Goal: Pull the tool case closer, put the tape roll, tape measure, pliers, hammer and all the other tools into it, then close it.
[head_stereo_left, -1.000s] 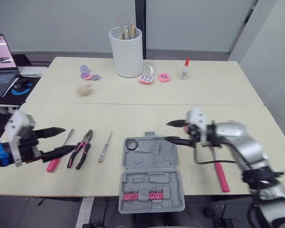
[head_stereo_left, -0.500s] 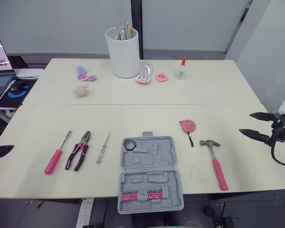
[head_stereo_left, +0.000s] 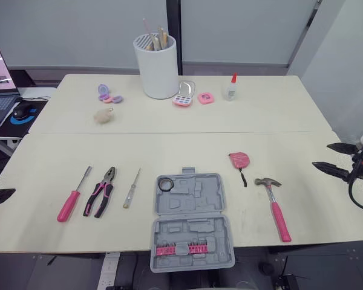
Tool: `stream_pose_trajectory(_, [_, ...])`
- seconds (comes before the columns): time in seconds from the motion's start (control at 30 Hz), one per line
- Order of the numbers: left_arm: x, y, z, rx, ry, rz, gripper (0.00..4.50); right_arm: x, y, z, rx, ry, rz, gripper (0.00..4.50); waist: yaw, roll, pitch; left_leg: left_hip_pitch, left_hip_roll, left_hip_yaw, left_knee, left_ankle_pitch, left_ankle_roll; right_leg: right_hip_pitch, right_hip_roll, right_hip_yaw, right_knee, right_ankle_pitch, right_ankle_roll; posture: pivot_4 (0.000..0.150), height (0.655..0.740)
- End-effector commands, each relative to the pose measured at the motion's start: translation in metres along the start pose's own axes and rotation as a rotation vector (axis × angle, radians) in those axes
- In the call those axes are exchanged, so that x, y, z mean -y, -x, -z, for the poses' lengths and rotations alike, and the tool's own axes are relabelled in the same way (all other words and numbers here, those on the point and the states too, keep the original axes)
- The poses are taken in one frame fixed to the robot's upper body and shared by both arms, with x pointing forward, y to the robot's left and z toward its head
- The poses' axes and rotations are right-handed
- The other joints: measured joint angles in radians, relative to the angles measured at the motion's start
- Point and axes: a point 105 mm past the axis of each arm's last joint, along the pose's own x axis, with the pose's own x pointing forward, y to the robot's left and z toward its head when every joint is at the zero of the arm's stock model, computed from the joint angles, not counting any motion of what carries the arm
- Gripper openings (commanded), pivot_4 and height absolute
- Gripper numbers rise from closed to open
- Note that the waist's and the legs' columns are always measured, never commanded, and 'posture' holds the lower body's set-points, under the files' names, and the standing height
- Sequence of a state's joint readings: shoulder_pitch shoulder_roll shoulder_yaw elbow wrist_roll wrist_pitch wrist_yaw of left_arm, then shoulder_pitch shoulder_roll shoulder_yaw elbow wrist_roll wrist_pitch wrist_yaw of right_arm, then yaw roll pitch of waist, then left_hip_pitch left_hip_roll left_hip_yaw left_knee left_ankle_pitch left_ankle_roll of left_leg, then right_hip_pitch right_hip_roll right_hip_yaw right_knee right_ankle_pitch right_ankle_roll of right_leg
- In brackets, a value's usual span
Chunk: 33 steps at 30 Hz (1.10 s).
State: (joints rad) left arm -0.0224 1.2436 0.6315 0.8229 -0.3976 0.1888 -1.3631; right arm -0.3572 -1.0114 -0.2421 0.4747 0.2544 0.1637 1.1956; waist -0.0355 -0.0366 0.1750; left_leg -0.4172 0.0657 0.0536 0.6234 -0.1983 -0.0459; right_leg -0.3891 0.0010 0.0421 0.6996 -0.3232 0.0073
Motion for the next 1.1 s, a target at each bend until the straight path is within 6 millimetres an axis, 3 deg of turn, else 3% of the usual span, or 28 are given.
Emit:
stream_pose_trajectory(0.03, [-0.001,0.002,-0.01,0.013,-0.037,-0.01,4.5,0.009,0.006,-0.019,0.018,0.064,0.034,4.46,0.0,0.0,0.0,0.0,0.0,0.0,0.0,0.0,0.0,0.0,0.0,0.0,0.0,0.0,0.0,0.15,0.74])
stream_pose_trajectory(0.2, [0.002,-0.003,-0.017,0.053,-0.053,0.0,4.5,0.005,0.004,-0.021,0.016,0.065,0.037,4.46,0.001,0.0,0.0,0.0,0.0,0.0,0.0,0.0,0.0,0.0,0.0,0.0,0.0,0.0,0.0,0.15,0.74])
stream_pose_trajectory(0.37, [0.033,-0.027,-0.049,0.161,-0.125,0.114,4.5,-0.012,-0.004,-0.026,0.023,0.055,0.018,4.46,0.003,0.0,0.0,0.0,0.0,0.0,0.001,0.0,0.0,0.001,0.0,0.001,0.001,0.0,0.0,0.15,0.74])
stream_pose_trajectory(0.43, [0.053,-0.041,-0.063,0.2,-0.159,0.183,4.5,-0.023,-0.01,-0.023,-0.006,0.085,-0.001,4.46,0.004,0.0,0.0,-0.001,0.0,-0.001,0.001,0.0,0.0,0.001,-0.001,0.001,0.001,0.0,0.0,0.15,0.74])
stream_pose_trajectory(0.53, [0.098,-0.064,-0.088,0.261,-0.233,0.319,4.5,-0.037,-0.019,-0.026,0.01,0.048,-0.017,4.46,0.004,-0.001,-0.001,-0.001,-0.001,-0.002,0.001,0.0,0.0,0.002,0.0,0.001,0.001,0.001,0.001,0.15,0.74])
stream_pose_trajectory(0.67, [0.172,-0.088,-0.118,0.351,-0.33,0.535,4.5,-0.065,-0.041,-0.025,0.032,-0.031,-0.047,4.46,0.005,-0.001,-0.001,-0.001,-0.002,-0.003,0.002,0.0,0.0,0.002,0.0,0.003,0.001,0.001,0.002,0.15,0.74])
stream_pose_trajectory(0.87, [0.263,-0.105,-0.136,0.426,-0.453,0.821,4.5,-0.11,-0.082,-0.019,0.036,-0.076,-0.061,4.46,0.0,-0.002,-0.001,-0.002,-0.002,-0.006,0.004,0.0,0.0,0.003,0.007,0.005,0.001,0.002,0.003,0.15,0.74])
stream_pose_trajectory(1.03, [0.298,-0.112,-0.136,0.457,-0.493,0.915,4.5,-0.113,-0.11,-0.007,0.006,-0.082,0.035,4.46,0.001,-0.001,-0.001,-0.002,-0.003,-0.01,0.005,0.0,0.0,0.003,0.012,0.005,0.001,0.002,0.003,0.15,0.74])
stream_pose_trajectory(1.1, [0.301,-0.116,-0.131,0.446,-0.496,0.925,4.5,-0.115,-0.119,-0.007,0.021,-0.094,0.055,4.07,0.001,-0.001,-0.001,-0.002,-0.003,-0.012,0.005,0.0,0.0,0.003,0.012,0.005,0.001,0.002,0.003,0.15,0.74])
